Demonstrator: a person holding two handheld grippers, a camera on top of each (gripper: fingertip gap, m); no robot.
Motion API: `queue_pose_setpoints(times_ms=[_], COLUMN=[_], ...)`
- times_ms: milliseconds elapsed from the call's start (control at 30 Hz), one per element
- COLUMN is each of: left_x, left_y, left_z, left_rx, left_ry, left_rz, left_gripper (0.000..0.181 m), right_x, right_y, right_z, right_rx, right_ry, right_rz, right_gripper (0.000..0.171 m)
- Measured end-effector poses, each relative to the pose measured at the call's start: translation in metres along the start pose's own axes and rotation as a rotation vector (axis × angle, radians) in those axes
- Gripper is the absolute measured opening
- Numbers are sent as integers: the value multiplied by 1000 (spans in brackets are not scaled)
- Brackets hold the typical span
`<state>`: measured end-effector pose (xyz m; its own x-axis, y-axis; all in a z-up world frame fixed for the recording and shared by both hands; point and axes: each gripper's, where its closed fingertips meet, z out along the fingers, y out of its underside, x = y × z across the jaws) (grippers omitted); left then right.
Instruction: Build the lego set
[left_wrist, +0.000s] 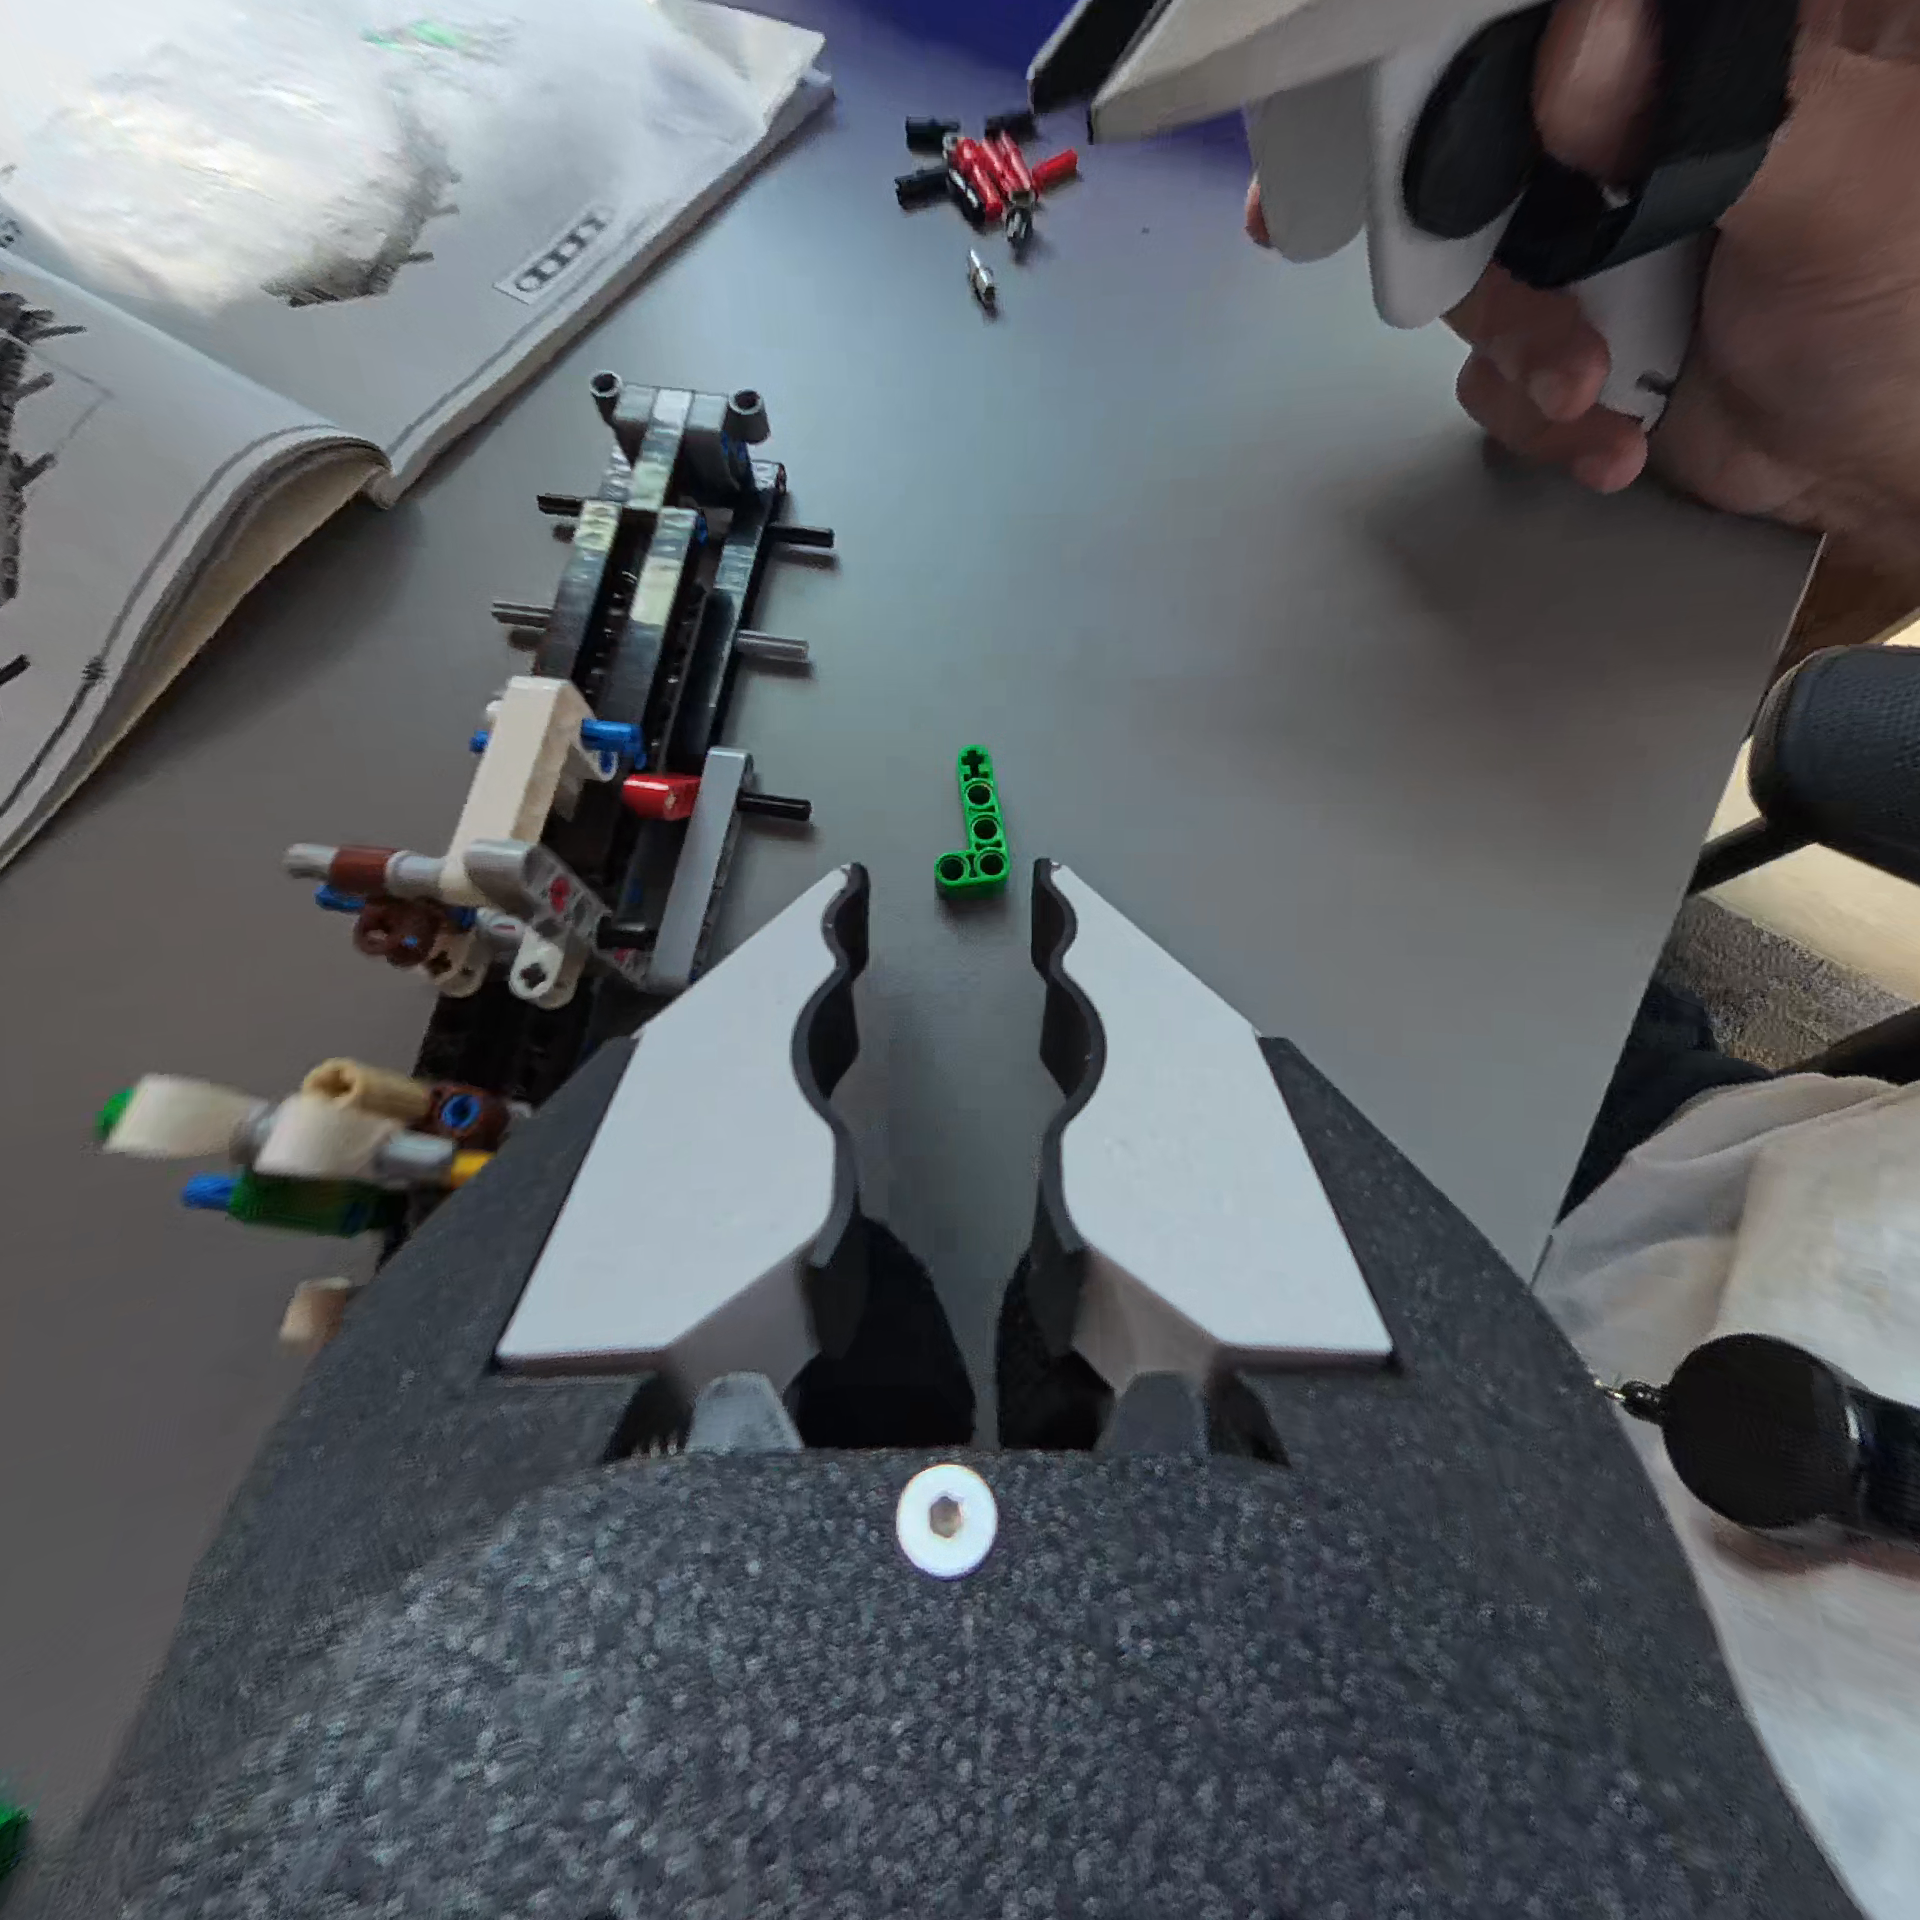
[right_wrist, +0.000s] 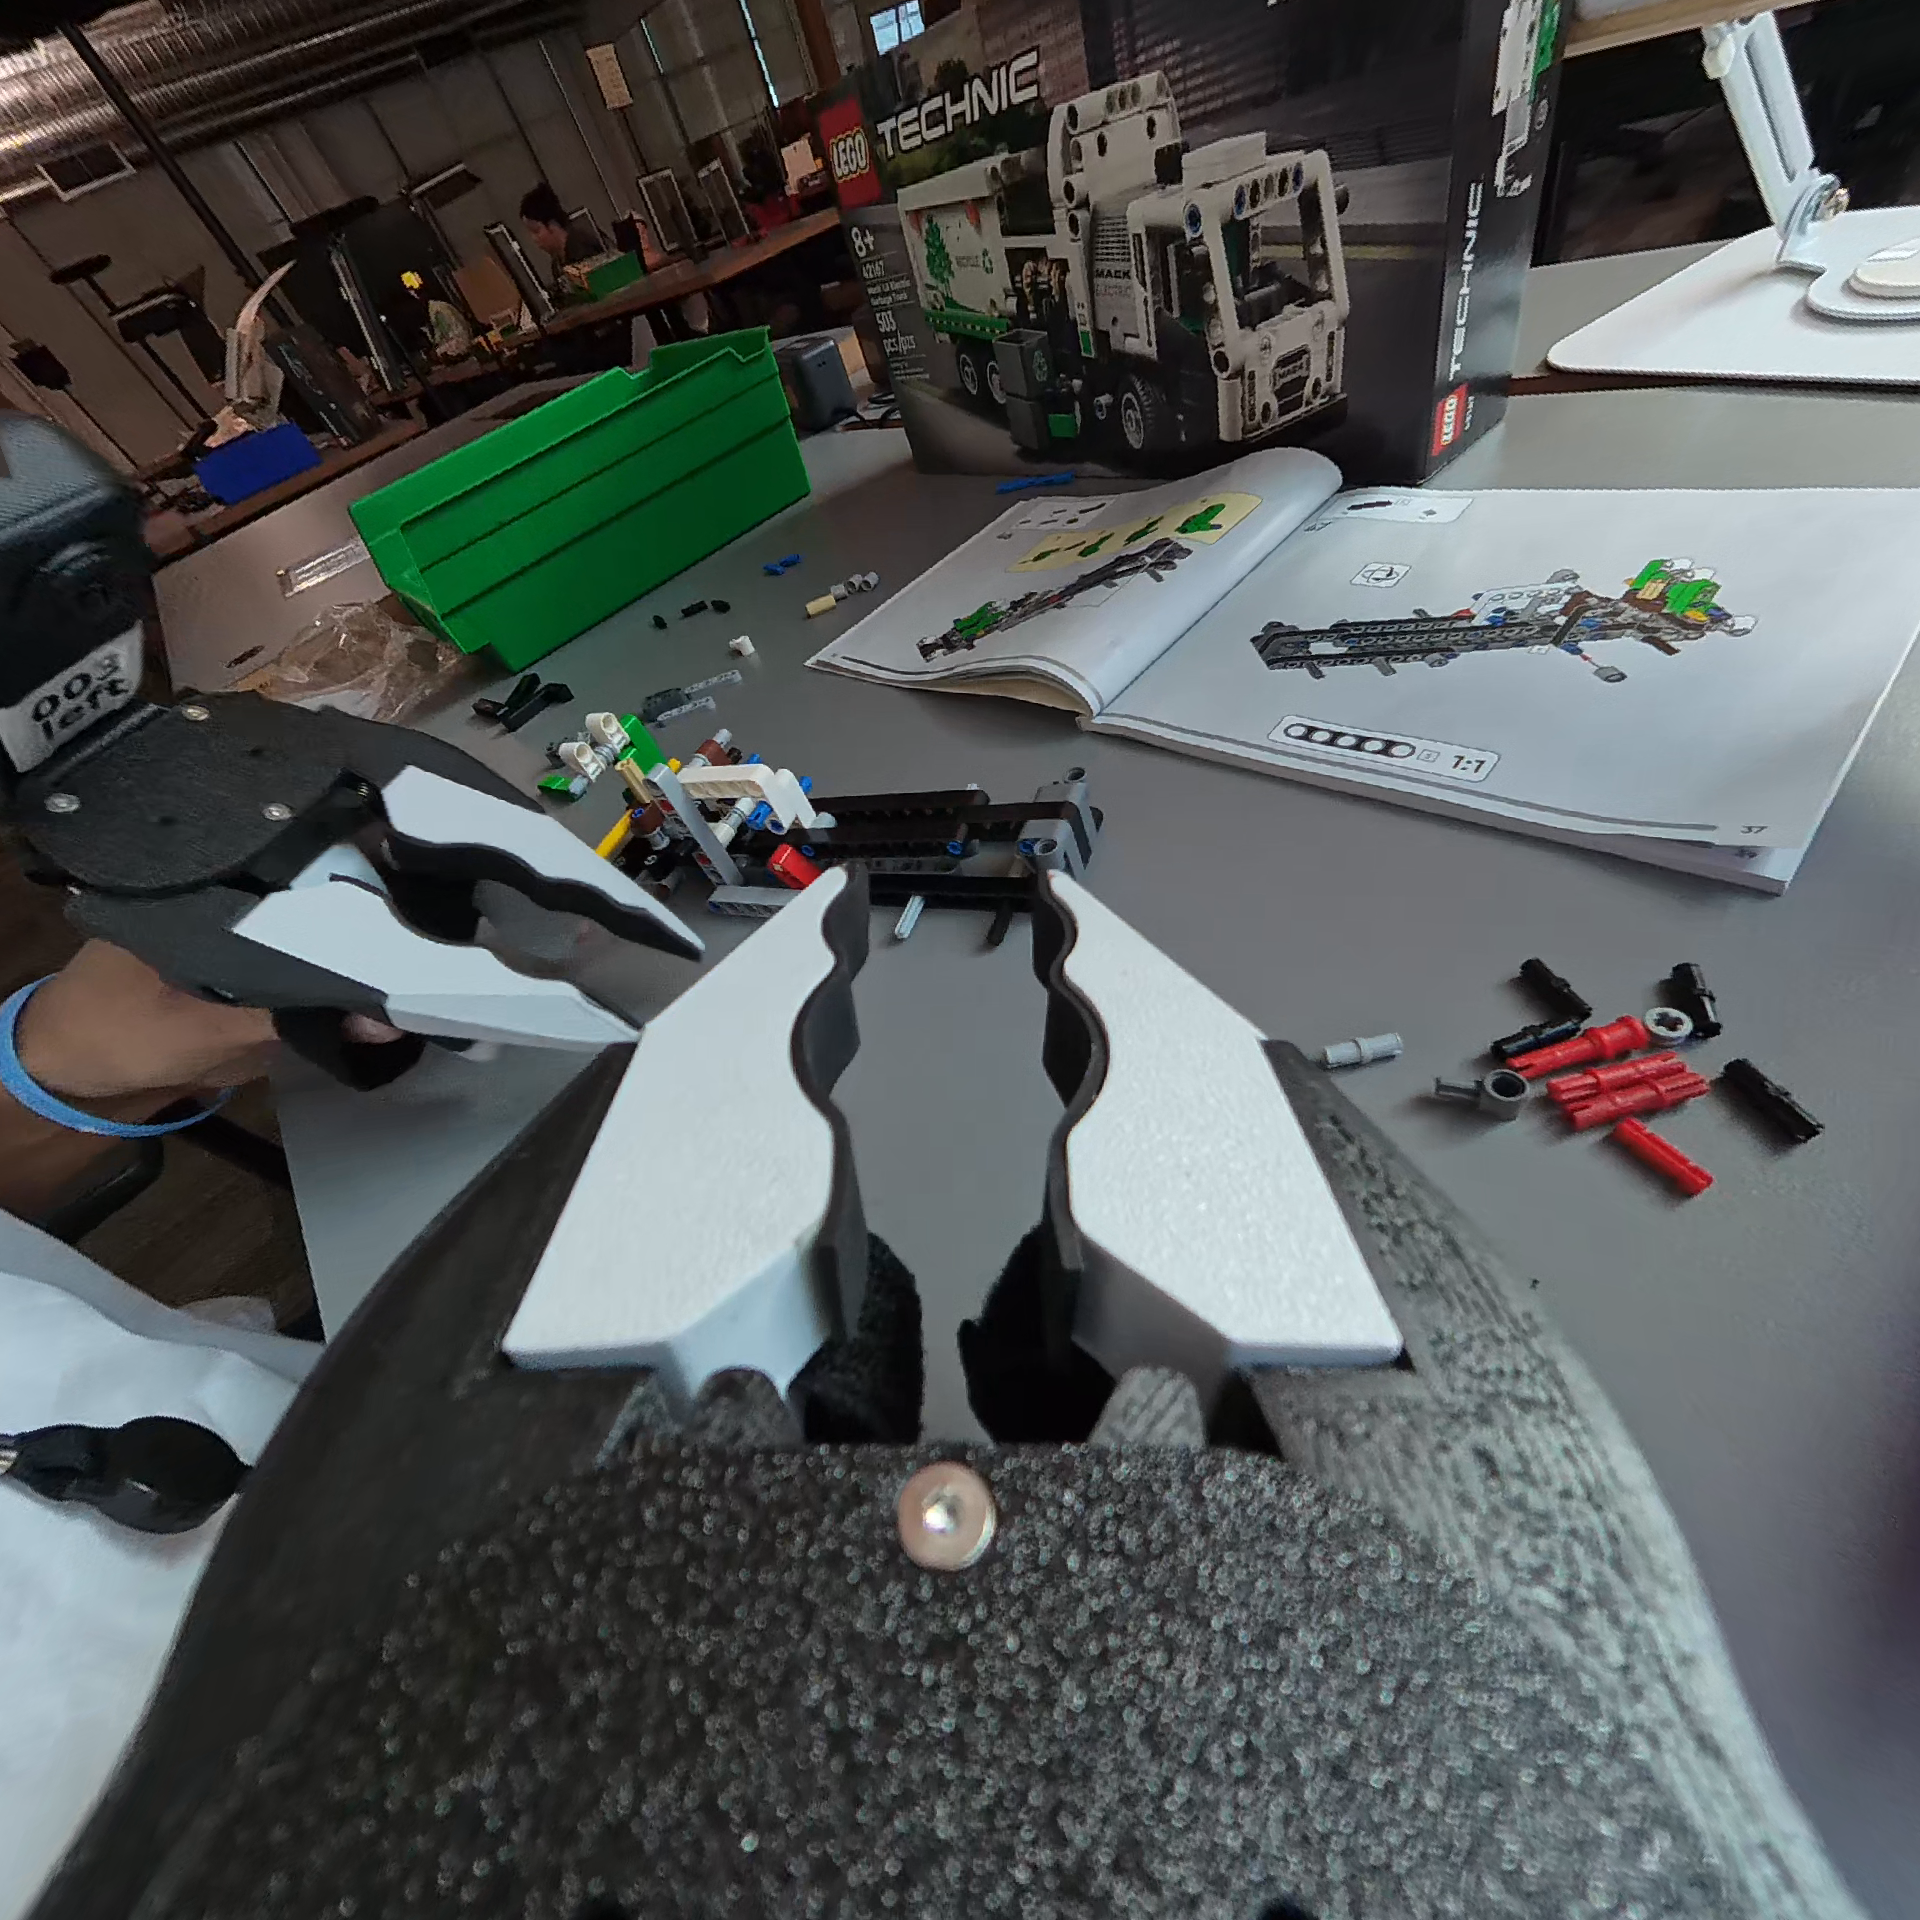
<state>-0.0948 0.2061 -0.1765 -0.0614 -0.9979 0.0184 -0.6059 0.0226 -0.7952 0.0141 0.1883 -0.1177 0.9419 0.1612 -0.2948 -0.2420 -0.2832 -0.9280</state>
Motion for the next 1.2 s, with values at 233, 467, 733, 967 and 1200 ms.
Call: queue_pose_setpoints(times_ms=[233,467,733,967,1200], left_x=[-110,-144,-140,-134,-78], left_y=[63,95,101,101,32], left_z=[-115,-125,-112,-113,-111], left_rx=[15,-69,-98,-96,70], left_ry=[-316,-29,39,11,53], left_rz=[-28,26,158,191,190], left_gripper=[29,26,7,6,6], right_x=[-2,-3,-1,-1,-2], right_y=[1,0,0,0,-1], right_z=[1,0,0,1,0], right_rx=[-5,2,5,-3,5], right_ry=[-14,-35,-34,-44,-58], right_rz=[-1,24,43,55,57], right_gripper=[30,30,30,30,30])
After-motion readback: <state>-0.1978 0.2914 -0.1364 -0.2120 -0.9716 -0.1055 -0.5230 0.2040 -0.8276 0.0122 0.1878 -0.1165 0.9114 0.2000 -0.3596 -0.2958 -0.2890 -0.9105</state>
